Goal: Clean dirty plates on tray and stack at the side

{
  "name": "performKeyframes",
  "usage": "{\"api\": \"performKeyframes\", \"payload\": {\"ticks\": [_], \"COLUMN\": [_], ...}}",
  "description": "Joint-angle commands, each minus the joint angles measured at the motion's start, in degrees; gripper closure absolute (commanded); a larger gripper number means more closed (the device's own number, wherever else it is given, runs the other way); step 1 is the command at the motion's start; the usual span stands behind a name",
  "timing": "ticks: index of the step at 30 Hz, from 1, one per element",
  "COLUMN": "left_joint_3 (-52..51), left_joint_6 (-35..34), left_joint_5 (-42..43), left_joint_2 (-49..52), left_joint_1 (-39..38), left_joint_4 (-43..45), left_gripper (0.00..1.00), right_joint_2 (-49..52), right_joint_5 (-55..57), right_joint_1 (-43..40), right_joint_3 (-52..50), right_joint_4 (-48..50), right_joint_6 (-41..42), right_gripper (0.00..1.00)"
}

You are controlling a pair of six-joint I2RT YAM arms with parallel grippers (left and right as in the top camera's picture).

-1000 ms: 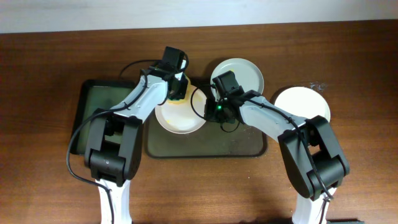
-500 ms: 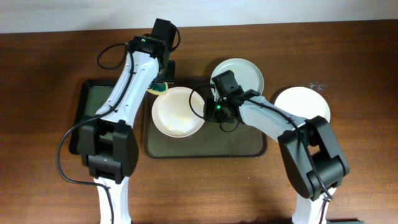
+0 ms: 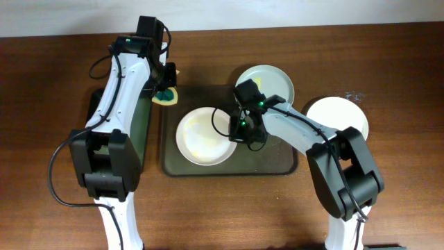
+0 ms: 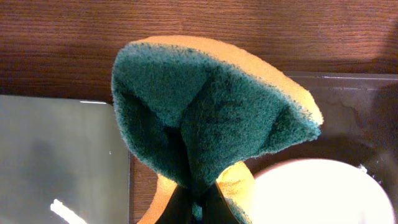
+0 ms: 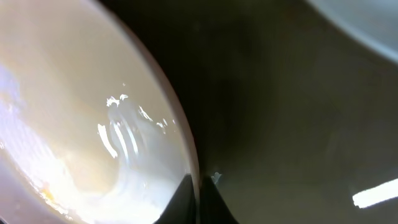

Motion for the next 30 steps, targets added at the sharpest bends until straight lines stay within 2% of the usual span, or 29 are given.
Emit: {"api": "performKeyframes", "payload": {"ticks": [1,8,13,18,22,30], "left_joint_3": [1.6,1.6,1.6,1.6,1.6,1.6], "left_joint_6": [-0.7,-0.7,-0.7,-0.7,-0.7,-0.7], "left_joint_5": [0.8,0.8,0.8,0.8,0.8,0.8], "left_joint_2": [-0.3,-0.3,-0.3,-0.3,-0.2,-0.2], "left_joint_1": [0.0,0.0,0.0,-0.1,-0.2,-0.2], "left_joint_4": [0.0,0.0,0.0,0.0,0.4,0.4], "left_gripper": [1.0,1.0,1.0,1.0,1.0,1.0], "right_joint_2": [-7.0,-15.5,-16.8,-16.8,-16.8,-16.8], "right_joint_5": [12.4,41.0,65.5,82.3,90.1,92.0], "right_joint_1": [2.8,13.8,22.1,26.6,28.1,28.1], "right_joint_3": [3.2,3.3,3.3,3.3,3.3,3.3], "right_joint_4": [-4.5,-8.7,-8.7,-8.6,-8.6,-8.5], "right_joint_6": [-3.3,-4.6,-4.6,-4.5,-4.6,-4.5], "right_gripper": [0.96,0.96,0.96,0.96,0.96,0.96]}}
